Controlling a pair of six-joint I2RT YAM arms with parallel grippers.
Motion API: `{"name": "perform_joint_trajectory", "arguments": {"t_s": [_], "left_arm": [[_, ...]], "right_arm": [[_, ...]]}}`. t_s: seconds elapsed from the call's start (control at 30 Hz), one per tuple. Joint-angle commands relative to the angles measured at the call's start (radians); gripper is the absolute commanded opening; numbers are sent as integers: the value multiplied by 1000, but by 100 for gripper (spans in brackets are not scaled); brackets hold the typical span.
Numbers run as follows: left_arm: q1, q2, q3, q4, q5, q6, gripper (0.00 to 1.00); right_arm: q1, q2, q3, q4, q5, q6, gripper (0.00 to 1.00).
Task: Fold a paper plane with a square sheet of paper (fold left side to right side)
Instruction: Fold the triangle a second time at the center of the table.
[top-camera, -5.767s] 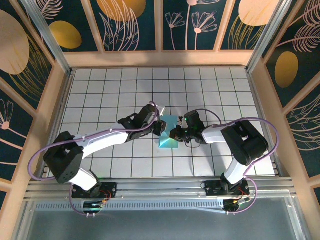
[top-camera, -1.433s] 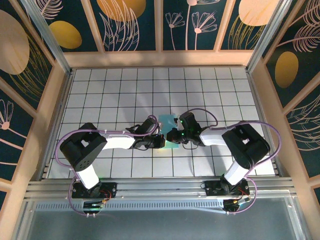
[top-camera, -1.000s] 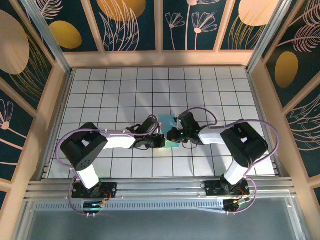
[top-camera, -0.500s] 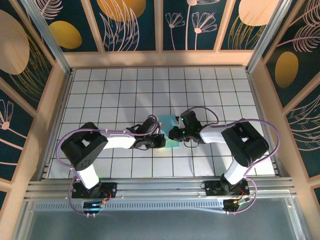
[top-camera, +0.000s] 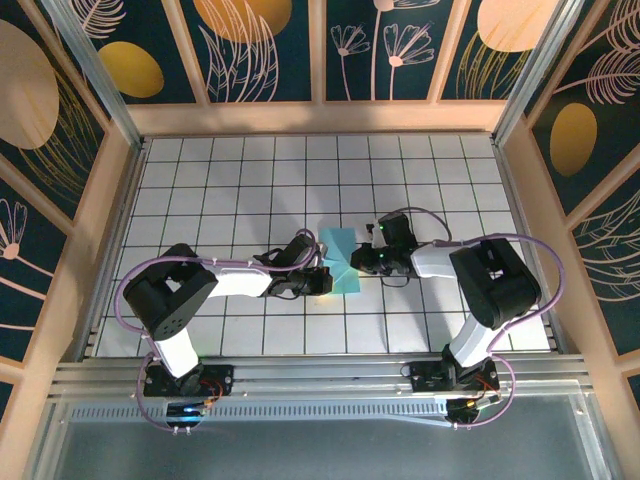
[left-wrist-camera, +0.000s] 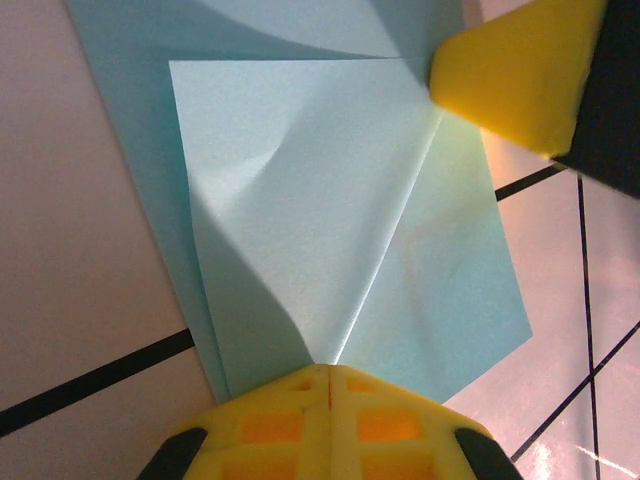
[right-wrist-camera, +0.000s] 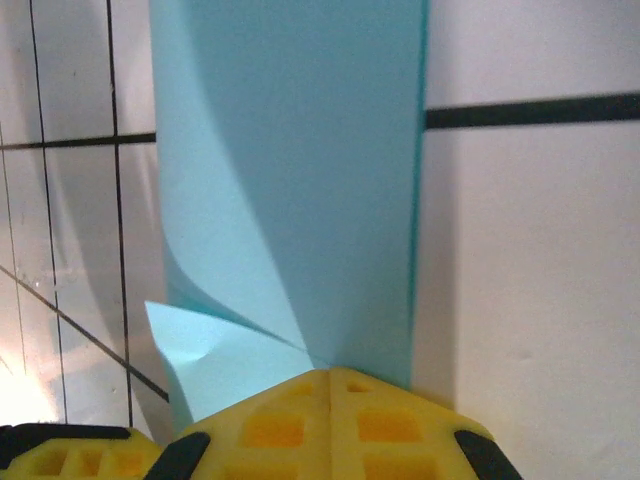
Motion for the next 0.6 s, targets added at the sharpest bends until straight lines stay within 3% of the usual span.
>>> {"name": "perform_joint_trajectory", "arguments": {"t_s": [0.0,0.33,0.57], "left_arm": [[4,31,-22,-120,-9,-9,0],[3,31,-18,-119,-8,1,0],[3,31,-14,-118,-10,3,0]], "right_arm": [[-64,39,19,-76,114,-60,0],[-94,-78,55,-141,86,-69,0],[-24,-135,-14,-31,-31,50,0]]}}
